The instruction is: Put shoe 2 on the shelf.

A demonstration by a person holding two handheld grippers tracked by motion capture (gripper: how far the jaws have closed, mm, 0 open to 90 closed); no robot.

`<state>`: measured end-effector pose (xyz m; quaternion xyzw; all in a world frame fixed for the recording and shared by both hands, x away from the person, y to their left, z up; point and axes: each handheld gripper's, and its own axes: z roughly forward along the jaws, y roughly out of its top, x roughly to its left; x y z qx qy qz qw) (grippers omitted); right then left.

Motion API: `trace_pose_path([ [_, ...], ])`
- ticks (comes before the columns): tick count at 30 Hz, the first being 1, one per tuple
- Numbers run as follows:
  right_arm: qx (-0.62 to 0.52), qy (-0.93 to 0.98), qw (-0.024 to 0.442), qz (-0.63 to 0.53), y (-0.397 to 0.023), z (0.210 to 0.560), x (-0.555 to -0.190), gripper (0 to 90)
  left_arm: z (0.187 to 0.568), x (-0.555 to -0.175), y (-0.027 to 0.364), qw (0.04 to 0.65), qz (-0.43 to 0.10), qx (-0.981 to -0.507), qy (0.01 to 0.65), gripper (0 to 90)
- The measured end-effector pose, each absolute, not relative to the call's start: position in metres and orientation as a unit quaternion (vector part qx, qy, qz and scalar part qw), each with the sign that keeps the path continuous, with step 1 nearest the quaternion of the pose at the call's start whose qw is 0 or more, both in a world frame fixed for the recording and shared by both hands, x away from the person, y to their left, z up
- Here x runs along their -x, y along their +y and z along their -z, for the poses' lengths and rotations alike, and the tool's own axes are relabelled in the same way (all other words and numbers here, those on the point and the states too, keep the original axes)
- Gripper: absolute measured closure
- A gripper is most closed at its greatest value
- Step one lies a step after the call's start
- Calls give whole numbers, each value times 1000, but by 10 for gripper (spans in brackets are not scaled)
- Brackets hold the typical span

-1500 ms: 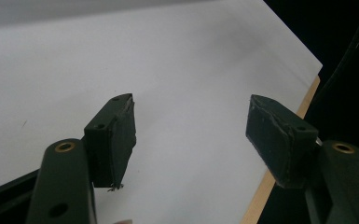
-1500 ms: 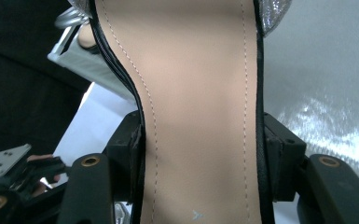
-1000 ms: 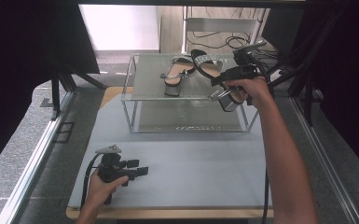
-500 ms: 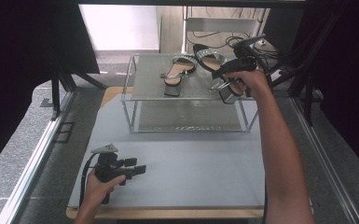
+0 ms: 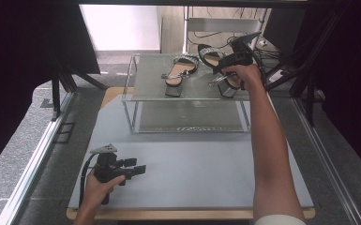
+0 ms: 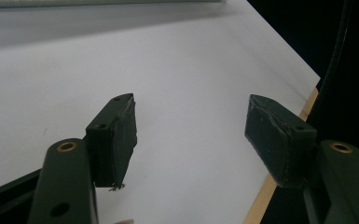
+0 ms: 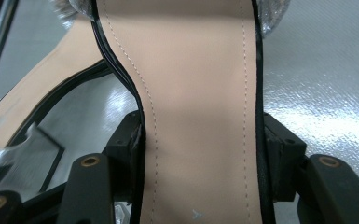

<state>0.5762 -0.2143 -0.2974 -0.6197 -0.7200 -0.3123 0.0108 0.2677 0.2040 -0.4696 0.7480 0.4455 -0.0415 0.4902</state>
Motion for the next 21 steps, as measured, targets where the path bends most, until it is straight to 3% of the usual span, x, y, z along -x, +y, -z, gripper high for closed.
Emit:
trace_pose_path([
  [13, 659, -707, -22, 255, -202, 307, -585, 414, 469, -267, 202, 489, 41, -750, 444, 343],
  [21, 665, -706, -31, 241, -197, 306, -586, 364, 469, -266, 201, 487, 39, -752, 442, 343],
])
